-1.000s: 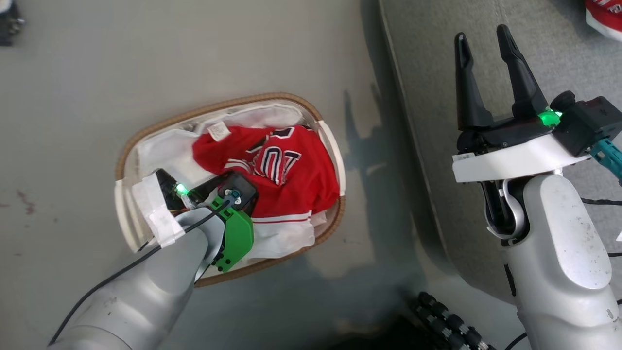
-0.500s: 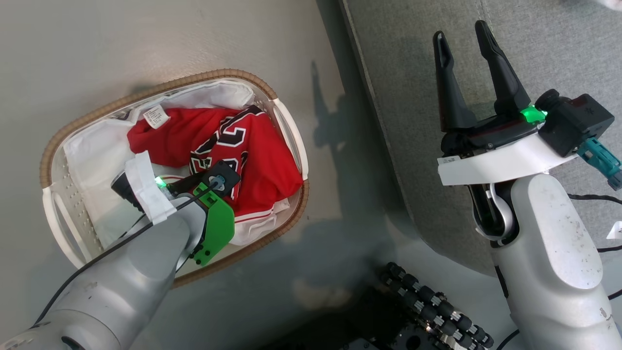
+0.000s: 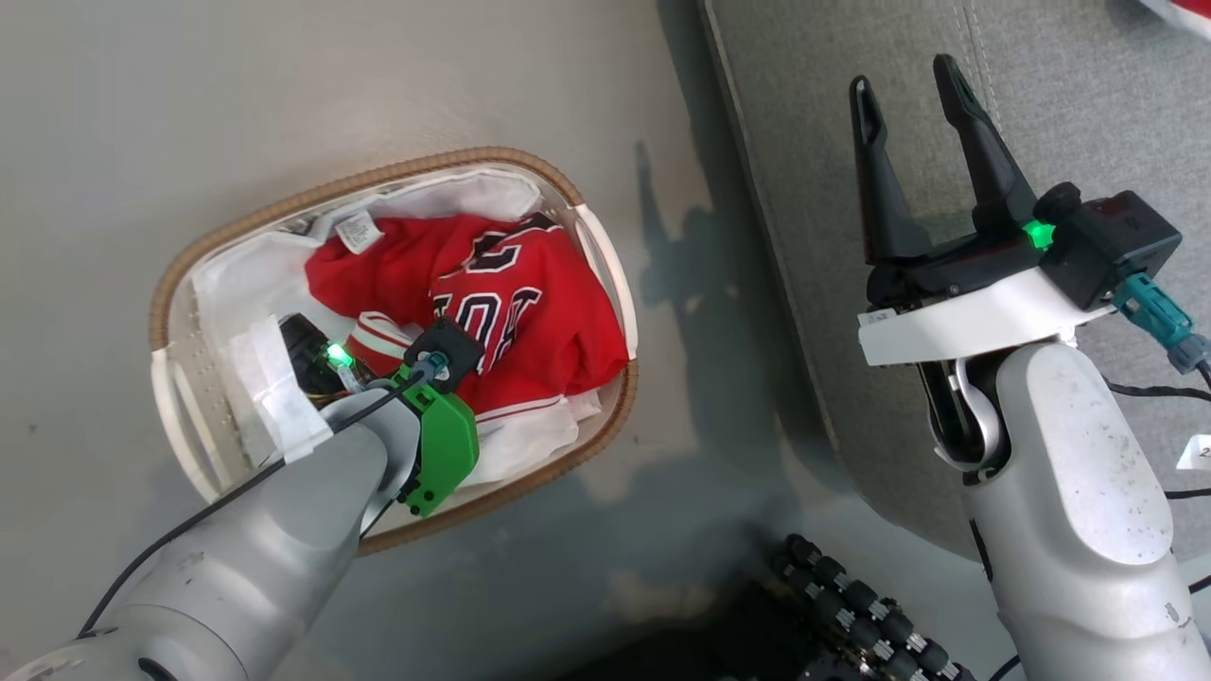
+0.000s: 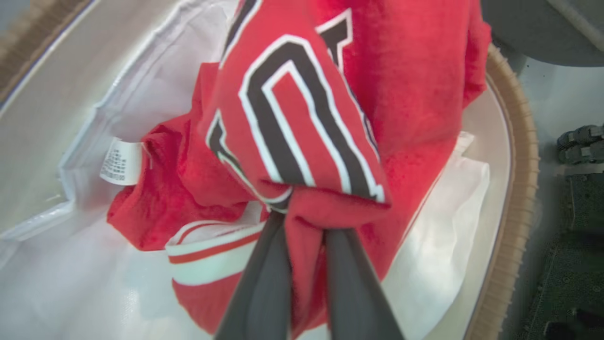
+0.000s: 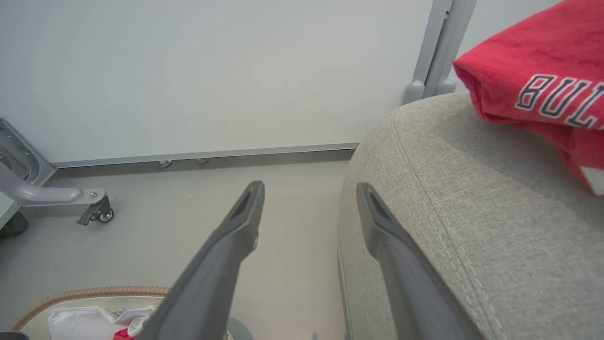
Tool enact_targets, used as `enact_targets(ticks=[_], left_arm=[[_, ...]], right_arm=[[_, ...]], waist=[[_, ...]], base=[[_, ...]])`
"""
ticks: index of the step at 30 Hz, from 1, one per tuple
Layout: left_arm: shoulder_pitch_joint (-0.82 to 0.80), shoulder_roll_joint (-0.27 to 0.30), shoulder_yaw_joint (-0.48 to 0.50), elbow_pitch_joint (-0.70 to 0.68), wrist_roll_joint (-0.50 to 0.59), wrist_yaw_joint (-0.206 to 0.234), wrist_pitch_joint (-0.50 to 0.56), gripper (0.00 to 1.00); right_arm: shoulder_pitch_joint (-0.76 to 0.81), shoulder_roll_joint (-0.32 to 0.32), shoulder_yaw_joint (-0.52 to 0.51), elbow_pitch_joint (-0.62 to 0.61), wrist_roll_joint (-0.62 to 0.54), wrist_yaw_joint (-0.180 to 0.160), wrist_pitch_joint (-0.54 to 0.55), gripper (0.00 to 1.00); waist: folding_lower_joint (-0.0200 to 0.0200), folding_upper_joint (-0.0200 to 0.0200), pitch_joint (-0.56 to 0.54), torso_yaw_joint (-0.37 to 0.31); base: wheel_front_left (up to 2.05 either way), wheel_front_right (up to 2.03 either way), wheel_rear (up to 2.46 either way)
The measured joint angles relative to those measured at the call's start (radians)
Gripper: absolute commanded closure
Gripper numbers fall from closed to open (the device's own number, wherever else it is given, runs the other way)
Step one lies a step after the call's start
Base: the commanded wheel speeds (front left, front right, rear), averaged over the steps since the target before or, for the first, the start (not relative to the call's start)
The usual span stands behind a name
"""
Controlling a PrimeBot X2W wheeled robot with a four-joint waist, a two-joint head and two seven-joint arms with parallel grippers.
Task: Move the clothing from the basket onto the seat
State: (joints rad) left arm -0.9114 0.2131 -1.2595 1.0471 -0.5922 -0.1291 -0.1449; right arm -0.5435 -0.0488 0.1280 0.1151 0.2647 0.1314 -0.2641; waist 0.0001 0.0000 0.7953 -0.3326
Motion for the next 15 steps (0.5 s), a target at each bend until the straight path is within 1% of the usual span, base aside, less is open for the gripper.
enact_targets(ticks=[5,9,12,15], left_arm=[[0.012,-0.010,0.001,0.005,-0.006,0.000,-0.088,1.00],[0.018,-0.016,0.016,-0.019,-0.002,0.003,-0.113,1.00],[0.020,-0.010,0.030,-0.076,0.032,0.020,-0.115,1.00],[0.022,0.003,0.040,-0.147,0.067,0.028,-0.116,1.00]], right_arm=[[0.025,0.001,-0.020,0.024,-0.047,0.000,0.000,0.00],[0.057,0.001,-0.035,0.043,-0.076,0.000,0.000,0.00],[0.090,0.001,-0.047,0.061,-0.099,0.000,0.000,0.00],[0.125,0.001,-0.055,0.077,-0.115,0.000,0.000,0.00]], waist=[[0.0000,0.0000,-0.060,0.033],[0.0000,0.0000,-0.117,0.061],[-0.0001,0.0000,-0.172,0.084],[-0.0001,0.0000,-0.228,0.105]], base=[[0.00,0.00,0.00],[0.00,0.00,0.00],[0.00,0.00,0.00],[0.00,0.00,0.00]])
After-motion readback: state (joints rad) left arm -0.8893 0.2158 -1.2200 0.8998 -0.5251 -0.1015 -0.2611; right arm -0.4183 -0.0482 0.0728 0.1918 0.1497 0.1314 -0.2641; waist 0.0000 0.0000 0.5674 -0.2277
